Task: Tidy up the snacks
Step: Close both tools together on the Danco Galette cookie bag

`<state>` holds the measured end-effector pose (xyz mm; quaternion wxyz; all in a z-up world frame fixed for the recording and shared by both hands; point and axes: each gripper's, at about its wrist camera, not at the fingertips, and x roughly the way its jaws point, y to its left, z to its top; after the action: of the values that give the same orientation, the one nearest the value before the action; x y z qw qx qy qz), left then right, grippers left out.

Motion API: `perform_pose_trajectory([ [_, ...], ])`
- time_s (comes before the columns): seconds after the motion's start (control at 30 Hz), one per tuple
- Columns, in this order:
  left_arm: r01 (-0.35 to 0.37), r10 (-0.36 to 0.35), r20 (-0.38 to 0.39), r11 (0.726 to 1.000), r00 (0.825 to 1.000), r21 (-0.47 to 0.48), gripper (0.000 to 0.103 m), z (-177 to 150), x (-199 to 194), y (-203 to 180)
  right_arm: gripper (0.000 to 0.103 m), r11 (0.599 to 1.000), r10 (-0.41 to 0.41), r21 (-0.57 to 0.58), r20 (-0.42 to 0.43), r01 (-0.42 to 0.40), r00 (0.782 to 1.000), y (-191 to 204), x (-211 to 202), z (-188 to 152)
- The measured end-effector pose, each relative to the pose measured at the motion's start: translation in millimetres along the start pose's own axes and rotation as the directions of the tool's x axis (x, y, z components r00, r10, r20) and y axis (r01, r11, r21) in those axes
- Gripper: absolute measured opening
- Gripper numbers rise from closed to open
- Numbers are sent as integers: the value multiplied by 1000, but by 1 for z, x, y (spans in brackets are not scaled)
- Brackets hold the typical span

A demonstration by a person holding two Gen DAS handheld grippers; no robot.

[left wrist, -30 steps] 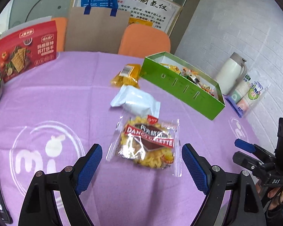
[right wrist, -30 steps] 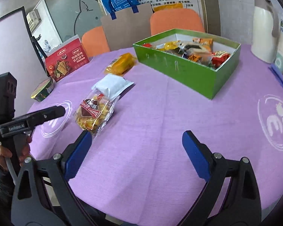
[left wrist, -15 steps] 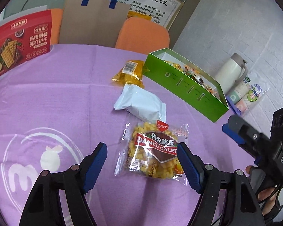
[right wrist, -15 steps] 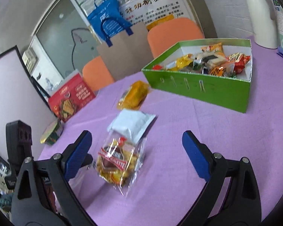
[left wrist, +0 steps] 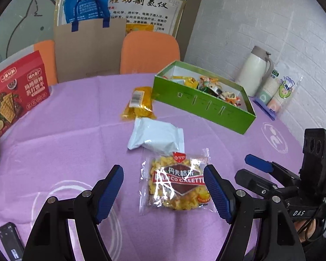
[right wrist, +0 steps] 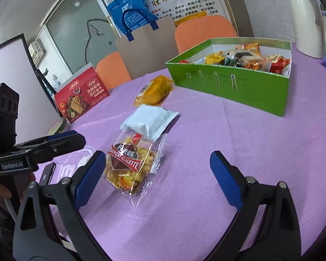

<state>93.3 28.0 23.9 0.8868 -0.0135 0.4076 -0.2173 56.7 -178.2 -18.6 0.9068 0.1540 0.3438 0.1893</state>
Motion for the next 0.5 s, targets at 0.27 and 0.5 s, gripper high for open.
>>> perform_pose_trajectory([
  [0.27,64,-73,-85,993,994,-103,78,-12,35,19,75,999,38,9,-122,-37,992,4,29,-13],
  [0.5,126,-154,-130,971,980,-202,73,-11,58,35,59,998,65,15,-158,-63,985,4,40,-16],
])
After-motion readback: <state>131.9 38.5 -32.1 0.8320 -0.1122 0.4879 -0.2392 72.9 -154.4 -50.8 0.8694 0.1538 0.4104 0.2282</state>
